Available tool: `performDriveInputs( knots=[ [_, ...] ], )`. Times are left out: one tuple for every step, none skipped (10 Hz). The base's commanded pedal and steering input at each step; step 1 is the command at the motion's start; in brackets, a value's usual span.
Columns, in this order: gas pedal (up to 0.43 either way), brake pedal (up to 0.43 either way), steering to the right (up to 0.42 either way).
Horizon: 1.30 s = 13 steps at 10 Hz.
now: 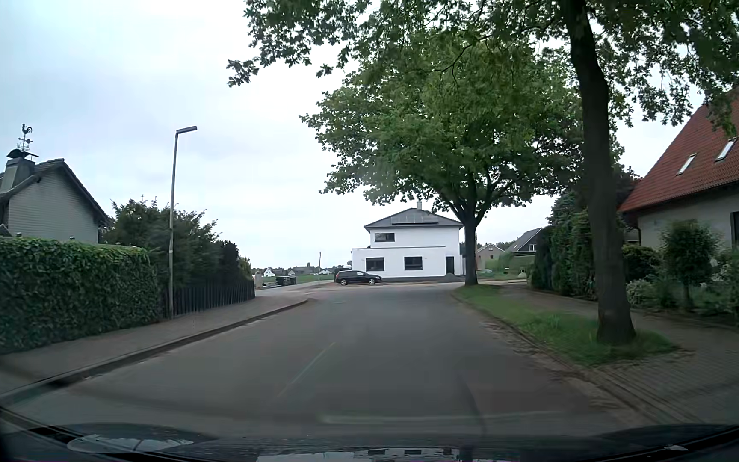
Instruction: Follow the waypoints while adhering to traffic rules and regulations
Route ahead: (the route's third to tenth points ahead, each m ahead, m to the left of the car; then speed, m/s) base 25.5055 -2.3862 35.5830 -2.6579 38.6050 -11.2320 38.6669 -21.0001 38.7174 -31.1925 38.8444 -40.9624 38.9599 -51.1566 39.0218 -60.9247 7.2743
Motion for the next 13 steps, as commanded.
performDriveInputs(
  knots=[
    [0.098, 0.000, 0.005],
    [0.098, 0.000, 0.005],
    [0.098, 0.000, 0.006],
    [0.098, 0.000, 0.005],
    [0.098, 0.000, 0.006],
    [0.098, 0.000, 0.006],
    [0.098, 0.000, 0.005],
    [0.098, 0.000, 0.005],
    [0.098, 0.000, 0.005],
    [0.098, 0.000, 0.005],
    [0.098, 0.000, 0.005],
    [0.098, 0.000, 0.005],
    [0.098, 0.000, 0.005]
  ],
)
